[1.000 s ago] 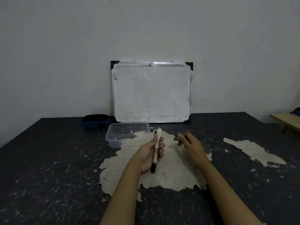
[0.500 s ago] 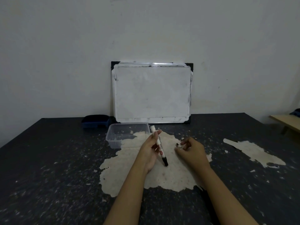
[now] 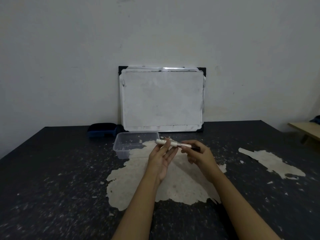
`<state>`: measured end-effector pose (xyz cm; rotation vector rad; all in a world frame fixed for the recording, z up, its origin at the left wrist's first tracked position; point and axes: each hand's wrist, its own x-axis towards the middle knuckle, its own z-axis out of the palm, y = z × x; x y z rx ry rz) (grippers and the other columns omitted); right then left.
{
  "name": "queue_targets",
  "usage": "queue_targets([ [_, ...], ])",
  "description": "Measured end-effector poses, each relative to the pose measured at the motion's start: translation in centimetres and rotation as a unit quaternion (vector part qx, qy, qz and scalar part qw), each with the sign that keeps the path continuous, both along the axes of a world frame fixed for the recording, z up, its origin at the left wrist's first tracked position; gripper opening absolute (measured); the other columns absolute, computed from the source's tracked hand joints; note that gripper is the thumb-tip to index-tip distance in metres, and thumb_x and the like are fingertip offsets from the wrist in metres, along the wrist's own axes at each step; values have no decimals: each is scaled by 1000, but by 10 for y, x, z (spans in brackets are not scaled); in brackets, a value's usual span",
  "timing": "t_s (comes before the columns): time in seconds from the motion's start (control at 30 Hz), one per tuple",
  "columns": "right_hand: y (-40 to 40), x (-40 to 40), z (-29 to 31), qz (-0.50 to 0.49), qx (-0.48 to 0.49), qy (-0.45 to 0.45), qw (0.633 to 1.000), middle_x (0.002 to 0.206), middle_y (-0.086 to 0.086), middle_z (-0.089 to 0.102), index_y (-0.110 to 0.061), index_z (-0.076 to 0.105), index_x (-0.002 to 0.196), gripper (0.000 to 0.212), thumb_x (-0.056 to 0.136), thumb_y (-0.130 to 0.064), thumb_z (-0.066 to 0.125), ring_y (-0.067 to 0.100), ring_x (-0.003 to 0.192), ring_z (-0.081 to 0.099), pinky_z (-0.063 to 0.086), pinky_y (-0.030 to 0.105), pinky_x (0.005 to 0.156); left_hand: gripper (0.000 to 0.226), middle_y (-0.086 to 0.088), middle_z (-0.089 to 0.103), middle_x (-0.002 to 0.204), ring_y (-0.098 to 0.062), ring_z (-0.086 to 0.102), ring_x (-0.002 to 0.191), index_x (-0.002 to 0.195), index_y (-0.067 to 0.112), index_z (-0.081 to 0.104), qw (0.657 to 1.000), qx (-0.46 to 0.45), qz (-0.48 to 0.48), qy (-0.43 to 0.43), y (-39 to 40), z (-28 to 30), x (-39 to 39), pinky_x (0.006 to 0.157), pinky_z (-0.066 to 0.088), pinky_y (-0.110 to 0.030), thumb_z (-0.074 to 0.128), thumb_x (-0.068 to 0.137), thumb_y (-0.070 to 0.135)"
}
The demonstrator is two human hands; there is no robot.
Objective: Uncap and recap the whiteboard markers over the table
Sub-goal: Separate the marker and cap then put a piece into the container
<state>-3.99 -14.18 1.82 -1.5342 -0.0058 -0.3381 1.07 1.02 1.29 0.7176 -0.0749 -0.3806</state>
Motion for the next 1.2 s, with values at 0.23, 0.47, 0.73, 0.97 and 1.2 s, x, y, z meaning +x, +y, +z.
queue_targets([
  [0.23,2,9,-5,-111,169,-17,979,87,3,75,-11,74,95,16,90,-26,70,10,72,65,52,23,66,29,-18,72,102,-27,70,101,111,-5,65,997,-21,-45,62,-3,0,-6,85,61,-32,66,91,16],
  [0.47,-3,0,1,-188,0,-163,968,86,2,73,-10,67,101,12,97,-19,59,10,76,71,60,23,68,53,-31,62,123,-37,64,116,119,-15,57,986,-43,-81,142,-1,-3,-3,85,58,-41,62,95,31],
  [0.73,-2,-2,5,-182,-180,-212,943,84,-3,71,-17,64,97,5,96,-21,61,6,76,70,54,16,70,19,-32,66,110,-37,66,106,102,-17,64,983,1,-138,120,-1,-7,-7,81,60,-40,53,96,-3],
  [0.97,-9,1,-1,-250,-99,-173,948,79,9,67,-15,66,93,18,98,-31,60,23,69,63,52,37,63,25,-31,67,114,-31,75,92,114,-20,61,984,15,-136,112,2,-7,-4,76,63,-32,58,92,-7],
  [1.2,-18,5,-1,-292,62,-101,949,74,0,59,-7,65,95,27,98,-33,59,-1,57,56,49,16,52,23,-23,71,113,-24,72,99,109,-8,71,977,98,-172,79,6,-10,-1,85,59,-28,64,90,0],
])
